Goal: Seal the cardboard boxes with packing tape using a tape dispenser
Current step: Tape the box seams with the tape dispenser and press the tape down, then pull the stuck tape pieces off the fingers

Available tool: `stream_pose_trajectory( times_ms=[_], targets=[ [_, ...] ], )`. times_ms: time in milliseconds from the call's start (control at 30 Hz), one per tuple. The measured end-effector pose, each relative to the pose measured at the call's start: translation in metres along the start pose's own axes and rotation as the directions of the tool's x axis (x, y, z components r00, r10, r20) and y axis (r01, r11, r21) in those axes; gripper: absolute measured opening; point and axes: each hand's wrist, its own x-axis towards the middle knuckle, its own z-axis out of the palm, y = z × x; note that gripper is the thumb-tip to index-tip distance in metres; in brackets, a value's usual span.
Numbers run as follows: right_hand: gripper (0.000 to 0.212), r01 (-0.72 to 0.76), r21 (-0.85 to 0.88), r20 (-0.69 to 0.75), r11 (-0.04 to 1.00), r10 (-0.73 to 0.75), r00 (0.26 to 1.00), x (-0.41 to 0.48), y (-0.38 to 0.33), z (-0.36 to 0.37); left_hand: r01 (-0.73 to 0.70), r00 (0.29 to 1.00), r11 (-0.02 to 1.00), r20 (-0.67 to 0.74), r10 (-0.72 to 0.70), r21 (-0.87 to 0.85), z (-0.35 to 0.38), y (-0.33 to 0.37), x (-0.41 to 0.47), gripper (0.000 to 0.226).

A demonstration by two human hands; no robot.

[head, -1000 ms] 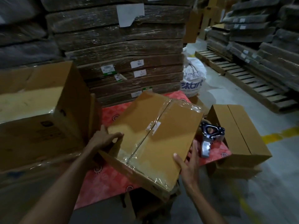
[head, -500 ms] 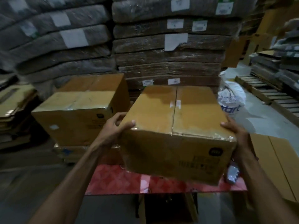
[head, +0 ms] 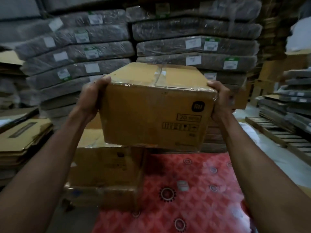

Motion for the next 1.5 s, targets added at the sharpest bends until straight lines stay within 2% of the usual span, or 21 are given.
stream_pose_trajectory(
  times_ms=[100, 267, 300, 400, 533, 633, 767, 833, 867, 933, 967, 1033, 1133, 1167, 1267, 1400, 1433, 1500],
  targets=[
    [0.022, 0.004, -0.037, 0.089, 0.999, -0.001, 0.996, 0.016, 0.018, 0.053, 0.005, 0.997, 1.0, -0.075, -0.005, -0.003, -0.056, 0.004, 0.005, 0.053],
    [0.046, -0.038, -0.16, 0.096, 0.986, 0.054, 0.994, 0.038, 0.059, 0.146, 0.063, 0.964, 0.997, -0.256, -0.074, -0.051, -0.152, -0.009, 0.003, 0.047],
    [0.043, -0.063, -0.164, 0.095, 0.984, 0.079, 0.992, 0.044, 0.07, 0.159, 0.082, 0.958, 0.995, -0.271, -0.092, -0.05, -0.167, -0.015, 0.001, 0.041],
    [0.017, -0.154, -0.189, 0.128, 0.97, 0.18, 0.975, 0.045, 0.099, 0.196, 0.138, 0.934, 0.988, -0.324, -0.152, -0.065, -0.203, -0.039, 0.0, 0.024],
    [0.031, -0.245, -0.23, 0.101, 0.942, 0.274, 0.956, 0.051, 0.144, 0.216, 0.215, 0.894, 0.974, -0.386, -0.227, -0.076, -0.231, -0.074, 0.009, 0.021],
    [0.03, -0.268, -0.262, 0.063, 0.927, 0.294, 0.954, 0.056, 0.165, 0.218, 0.22, 0.894, 0.973, -0.384, -0.23, -0.07, -0.242, -0.093, 0.021, 0.028],
    [0.028, -0.262, -0.297, 0.03, 0.918, 0.283, 0.959, 0.065, 0.17, 0.225, 0.272, 0.91, 0.962, -0.326, -0.257, 0.001, -0.247, -0.094, 0.038, 0.03],
    [0.027, -0.239, -0.332, 0.003, 0.912, 0.255, 0.967, 0.068, 0.169, 0.228, 0.295, 0.916, 0.95, -0.311, -0.252, 0.099, -0.248, -0.092, 0.045, 0.025],
    [0.029, -0.21, -0.346, -0.007, 0.914, 0.221, 0.975, 0.071, 0.169, 0.227, 0.276, 0.92, 0.946, -0.333, -0.207, 0.173, -0.249, -0.092, 0.05, 0.025],
    [0.03, -0.146, -0.366, -0.038, 0.919, 0.142, 0.989, 0.074, 0.171, 0.221, 0.186, 0.911, 0.904, -0.412, -0.012, 0.384, -0.246, -0.091, 0.053, 0.037],
    [0.027, -0.125, -0.365, -0.064, 0.923, 0.108, 0.992, 0.073, 0.171, 0.216, 0.119, 0.9, 0.856, -0.42, 0.121, 0.502, -0.238, -0.087, 0.053, 0.039],
    [0.017, -0.103, -0.371, -0.113, 0.923, 0.066, 0.991, 0.07, 0.17, 0.202, -0.052, 0.887, 0.766, -0.323, 0.331, 0.641, -0.208, -0.075, 0.05, 0.034],
    [0.013, -0.12, -0.41, -0.21, 0.904, 0.034, 0.977, 0.06, 0.166, 0.171, -0.266, 0.893, 0.681, -0.091, 0.44, 0.682, -0.133, -0.059, 0.043, 0.026],
    [0.015, -0.126, -0.413, -0.241, 0.902, 0.025, 0.97, 0.056, 0.164, 0.158, -0.328, 0.889, 0.676, -0.026, 0.457, 0.66, -0.104, -0.056, 0.041, 0.025],
    [0.013, -0.135, -0.424, -0.338, 0.896, -0.018, 0.941, 0.042, 0.155, 0.104, -0.421, 0.899, 0.78, 0.099, 0.427, 0.462, 0.0, -0.059, 0.031, 0.019],
    [0.013, -0.164, -0.466, -0.491, 0.869, -0.1, 0.865, 0.007, 0.129, 0.002, -0.549, 0.835, 0.759, 0.272, 0.479, 0.35, 0.145, -0.085, 0.008, 0.018],
    [0.014, -0.183, -0.476, -0.521, 0.86, -0.109, 0.846, -0.006, 0.121, -0.026, -0.548, 0.83, 0.783, 0.309, 0.465, 0.294, 0.18, -0.095, 0.001, 0.017],
    [0.016, -0.232, -0.487, -0.597, 0.842, -0.127, 0.792, -0.03, 0.104, -0.085, -0.439, 0.846, 0.878, 0.417, 0.332, 0.191, 0.249, -0.115, -0.016, 0.017]
  ],
)
